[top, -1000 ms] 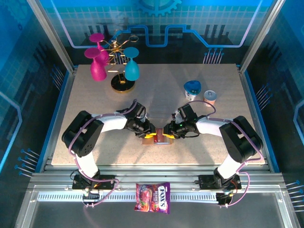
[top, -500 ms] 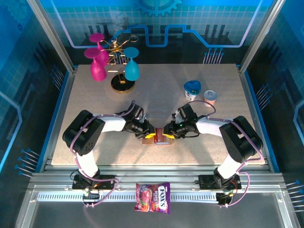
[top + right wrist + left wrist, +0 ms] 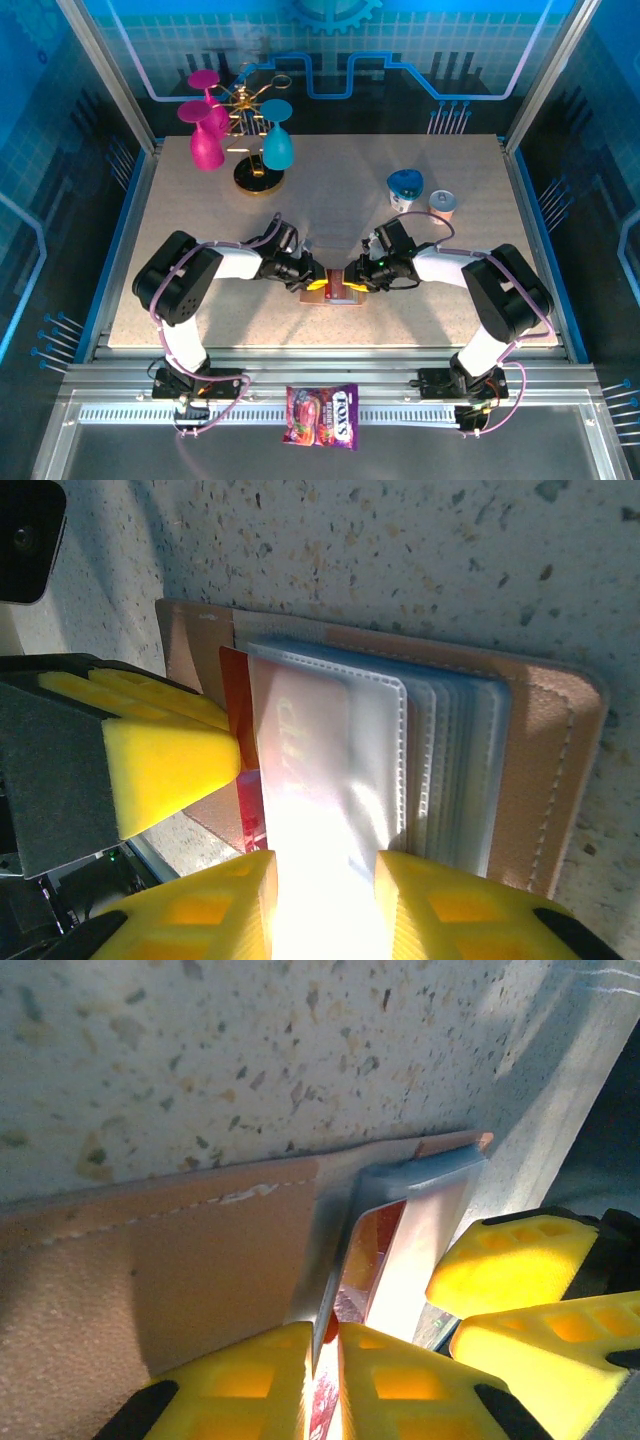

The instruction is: Take the credit cards out of the card holder

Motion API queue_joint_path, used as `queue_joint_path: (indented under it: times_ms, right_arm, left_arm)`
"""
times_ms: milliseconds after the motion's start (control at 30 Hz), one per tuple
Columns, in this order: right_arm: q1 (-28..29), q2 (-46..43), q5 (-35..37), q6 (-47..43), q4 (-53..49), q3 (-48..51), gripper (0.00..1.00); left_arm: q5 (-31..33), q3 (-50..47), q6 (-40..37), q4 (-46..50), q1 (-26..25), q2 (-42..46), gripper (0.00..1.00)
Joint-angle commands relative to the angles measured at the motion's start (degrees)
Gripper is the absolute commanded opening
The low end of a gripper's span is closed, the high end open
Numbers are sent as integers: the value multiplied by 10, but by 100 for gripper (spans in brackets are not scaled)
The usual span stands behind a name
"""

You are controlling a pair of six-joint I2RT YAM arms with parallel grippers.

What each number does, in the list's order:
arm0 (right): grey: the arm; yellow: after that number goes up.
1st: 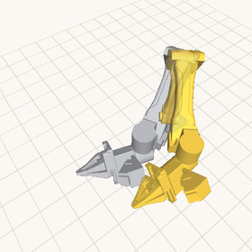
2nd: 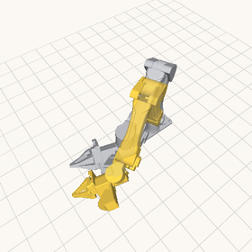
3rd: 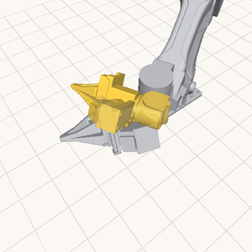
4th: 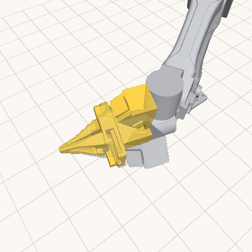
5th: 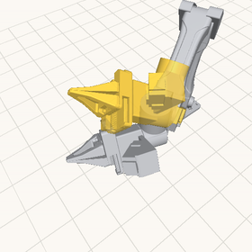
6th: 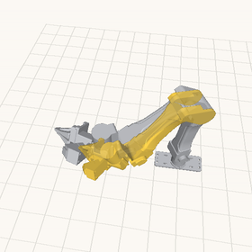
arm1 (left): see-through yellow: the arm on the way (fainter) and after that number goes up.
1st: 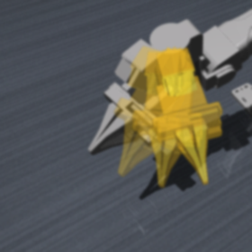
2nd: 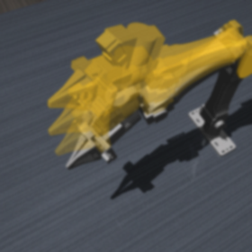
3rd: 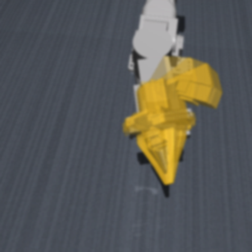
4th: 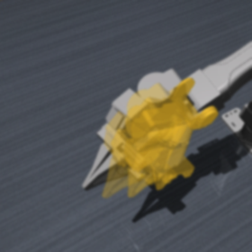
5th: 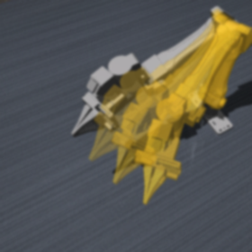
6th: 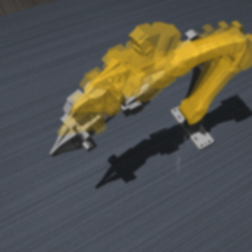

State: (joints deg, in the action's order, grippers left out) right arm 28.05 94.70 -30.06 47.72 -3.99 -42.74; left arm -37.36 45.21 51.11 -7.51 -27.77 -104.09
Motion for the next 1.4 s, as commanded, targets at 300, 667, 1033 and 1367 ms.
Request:
queue_joint_path:
  times_ms: [300,667,1033,1367]
  right_arm:
    - [-1,1,9,-8,-26,3,34]
    - [0,4,9,-8,-22,4,34]
    - [0,6,7,-8,-20,4,34]
    - [-1,6,7,-8,-19,4,34]
  left_arm:
    - [10,-4,-24,37,4,2,11]
    - [19,-7,-35,54,11,21,9]
    - [19,-9,-43,71,22,41,7]
    - [30,6,-93,134,37,71,7]
